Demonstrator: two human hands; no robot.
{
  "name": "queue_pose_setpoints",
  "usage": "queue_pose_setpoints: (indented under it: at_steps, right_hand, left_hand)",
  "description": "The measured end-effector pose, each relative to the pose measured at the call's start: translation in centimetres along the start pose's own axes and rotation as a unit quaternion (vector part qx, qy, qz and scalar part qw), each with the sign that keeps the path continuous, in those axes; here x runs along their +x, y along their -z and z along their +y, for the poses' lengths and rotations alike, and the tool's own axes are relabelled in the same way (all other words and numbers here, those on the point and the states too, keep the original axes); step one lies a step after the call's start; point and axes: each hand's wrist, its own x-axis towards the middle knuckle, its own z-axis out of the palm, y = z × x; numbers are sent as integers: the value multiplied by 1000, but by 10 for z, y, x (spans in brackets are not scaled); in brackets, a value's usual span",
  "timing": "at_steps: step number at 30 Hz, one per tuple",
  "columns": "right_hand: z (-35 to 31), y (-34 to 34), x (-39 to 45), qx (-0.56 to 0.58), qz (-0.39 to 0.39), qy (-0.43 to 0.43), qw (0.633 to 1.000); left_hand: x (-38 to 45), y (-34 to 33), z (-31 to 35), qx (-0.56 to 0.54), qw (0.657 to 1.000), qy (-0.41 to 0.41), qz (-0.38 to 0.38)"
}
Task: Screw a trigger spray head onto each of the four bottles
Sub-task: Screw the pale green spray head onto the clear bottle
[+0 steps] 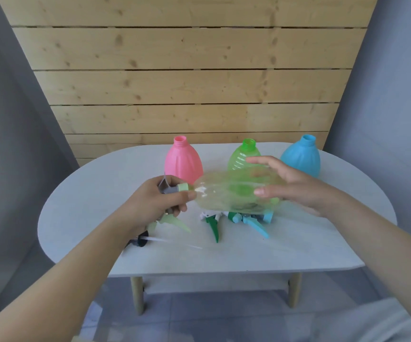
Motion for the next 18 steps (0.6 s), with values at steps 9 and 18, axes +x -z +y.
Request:
queue_pose_setpoints:
  at_steps: [9, 18]
  right_hand:
    - [9, -3, 9, 129, -21, -115, 985]
    - [8, -5, 7, 195, -17, 14, 981]
  left_hand:
    - [-12, 7, -2, 16, 998, -48, -27]
    - [-7, 19, -6, -1, 1000, 5, -10]
